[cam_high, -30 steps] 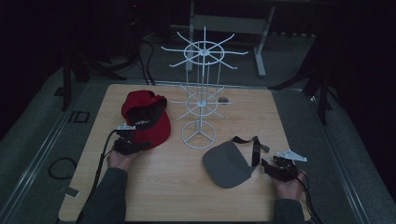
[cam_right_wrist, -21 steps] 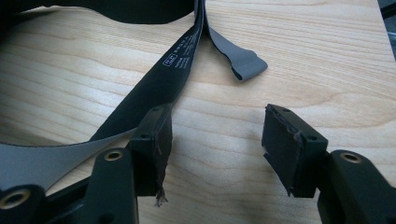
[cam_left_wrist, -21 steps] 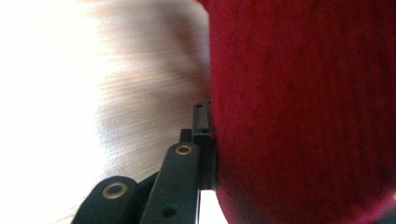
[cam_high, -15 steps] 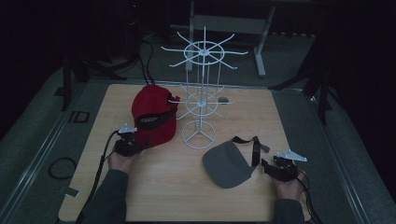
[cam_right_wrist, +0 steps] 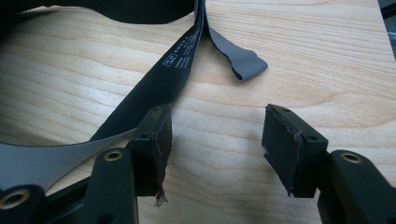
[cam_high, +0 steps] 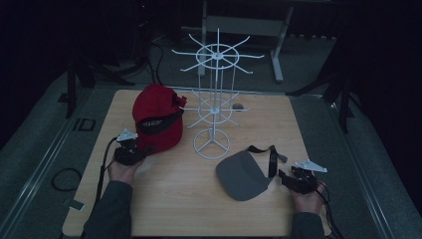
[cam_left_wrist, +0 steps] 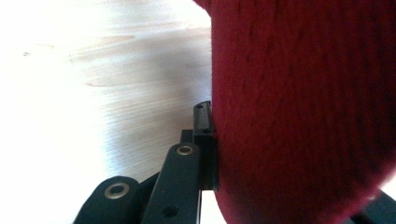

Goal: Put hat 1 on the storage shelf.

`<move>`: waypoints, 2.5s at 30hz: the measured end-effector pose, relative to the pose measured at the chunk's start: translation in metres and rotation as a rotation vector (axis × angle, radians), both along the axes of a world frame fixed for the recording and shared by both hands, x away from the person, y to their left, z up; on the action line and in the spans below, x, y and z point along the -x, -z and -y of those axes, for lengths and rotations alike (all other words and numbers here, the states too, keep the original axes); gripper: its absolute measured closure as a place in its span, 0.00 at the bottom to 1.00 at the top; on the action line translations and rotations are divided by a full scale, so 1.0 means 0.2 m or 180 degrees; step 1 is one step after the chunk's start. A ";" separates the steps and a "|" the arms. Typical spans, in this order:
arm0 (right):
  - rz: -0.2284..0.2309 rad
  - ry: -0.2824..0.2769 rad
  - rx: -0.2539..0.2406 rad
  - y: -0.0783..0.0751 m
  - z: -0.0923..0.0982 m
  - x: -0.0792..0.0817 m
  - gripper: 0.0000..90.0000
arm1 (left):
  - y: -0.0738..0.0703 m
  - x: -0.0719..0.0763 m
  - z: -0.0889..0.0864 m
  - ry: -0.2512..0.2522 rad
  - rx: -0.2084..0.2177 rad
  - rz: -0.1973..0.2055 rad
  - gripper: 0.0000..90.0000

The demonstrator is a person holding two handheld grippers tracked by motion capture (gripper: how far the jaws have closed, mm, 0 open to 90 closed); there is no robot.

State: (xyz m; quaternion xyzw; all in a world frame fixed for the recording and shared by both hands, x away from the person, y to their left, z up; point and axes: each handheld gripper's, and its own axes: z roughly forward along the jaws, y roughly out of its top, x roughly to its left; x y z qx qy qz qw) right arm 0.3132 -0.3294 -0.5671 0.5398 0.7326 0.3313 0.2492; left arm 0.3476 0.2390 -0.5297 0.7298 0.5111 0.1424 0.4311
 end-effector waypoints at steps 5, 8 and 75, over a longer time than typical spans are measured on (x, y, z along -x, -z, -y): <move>0.0001 -0.0001 0.0002 0.00 0.00 0.00 0.48 | -0.04 0.01 -0.03 -0.0063 0.0036 0.0065 0.95; 0.0001 0.0000 0.0001 0.00 0.00 0.00 0.48 | -0.07 0.02 -0.04 -0.0090 0.0050 0.0097 0.95; 0.0005 -0.0013 0.0003 0.00 0.00 0.00 0.47 | -0.52 0.07 -0.03 -0.0322 0.0070 0.0662 0.95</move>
